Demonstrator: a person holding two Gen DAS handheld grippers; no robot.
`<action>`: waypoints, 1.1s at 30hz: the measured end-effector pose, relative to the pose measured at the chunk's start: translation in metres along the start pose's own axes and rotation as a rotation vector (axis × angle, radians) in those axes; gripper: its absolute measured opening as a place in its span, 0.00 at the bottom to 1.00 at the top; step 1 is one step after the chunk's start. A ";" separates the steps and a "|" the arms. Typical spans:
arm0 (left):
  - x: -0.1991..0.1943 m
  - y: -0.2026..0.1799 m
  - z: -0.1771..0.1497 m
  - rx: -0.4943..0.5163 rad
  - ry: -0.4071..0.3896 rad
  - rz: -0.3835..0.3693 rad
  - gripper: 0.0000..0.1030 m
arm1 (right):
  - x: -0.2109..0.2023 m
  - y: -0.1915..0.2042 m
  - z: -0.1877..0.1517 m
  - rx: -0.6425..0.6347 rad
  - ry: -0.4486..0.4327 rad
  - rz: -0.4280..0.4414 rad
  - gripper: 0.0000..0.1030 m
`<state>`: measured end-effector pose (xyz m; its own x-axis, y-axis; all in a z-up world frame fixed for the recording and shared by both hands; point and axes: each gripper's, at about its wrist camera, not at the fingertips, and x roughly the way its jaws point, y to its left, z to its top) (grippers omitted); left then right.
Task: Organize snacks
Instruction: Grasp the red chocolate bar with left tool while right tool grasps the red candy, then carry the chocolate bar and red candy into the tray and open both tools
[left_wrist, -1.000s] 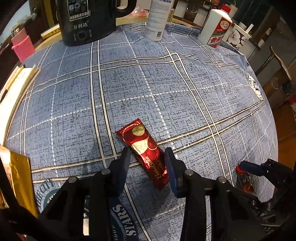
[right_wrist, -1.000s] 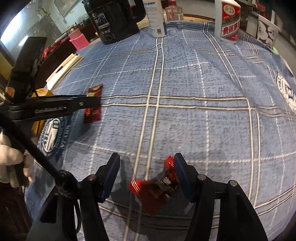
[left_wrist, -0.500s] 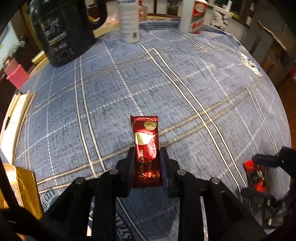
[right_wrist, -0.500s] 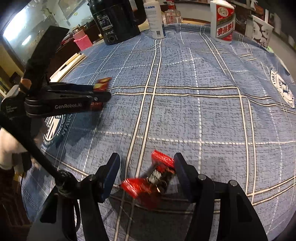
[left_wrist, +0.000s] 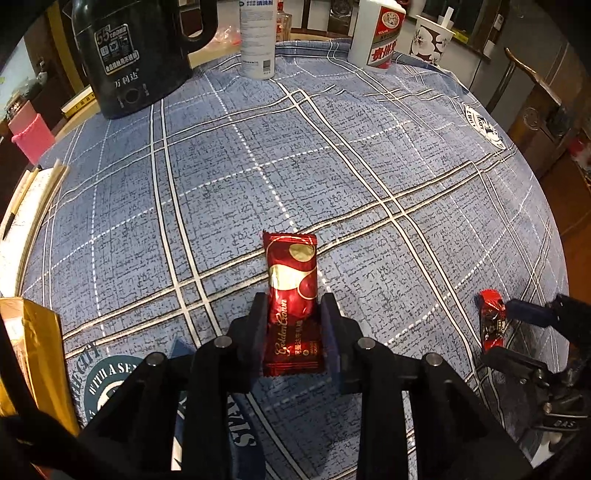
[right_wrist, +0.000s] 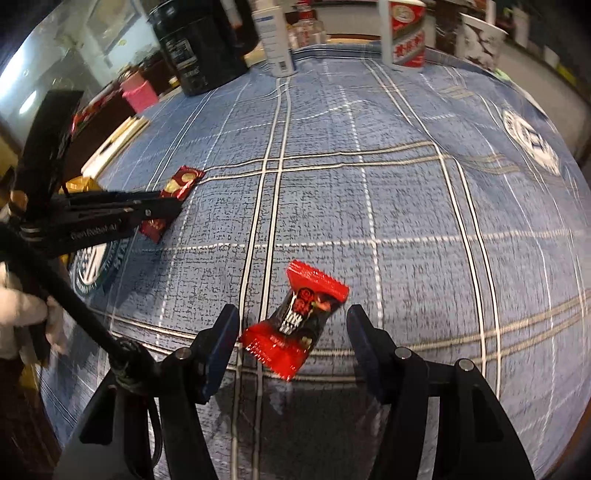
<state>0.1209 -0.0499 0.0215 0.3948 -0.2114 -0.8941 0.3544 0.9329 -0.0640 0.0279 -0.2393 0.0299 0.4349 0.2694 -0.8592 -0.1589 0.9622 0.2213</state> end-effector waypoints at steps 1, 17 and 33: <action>0.000 -0.001 0.000 0.004 -0.002 0.011 0.30 | 0.000 -0.001 -0.001 0.018 0.000 0.001 0.59; -0.025 0.001 -0.017 -0.076 -0.037 -0.022 0.26 | 0.011 0.025 0.003 0.012 -0.041 -0.186 0.39; -0.084 0.008 -0.064 -0.128 -0.110 -0.089 0.26 | -0.015 0.038 -0.020 0.074 -0.083 -0.063 0.23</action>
<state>0.0360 -0.0059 0.0681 0.4594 -0.3186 -0.8291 0.2842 0.9371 -0.2026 -0.0018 -0.2075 0.0418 0.5140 0.2078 -0.8322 -0.0641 0.9768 0.2043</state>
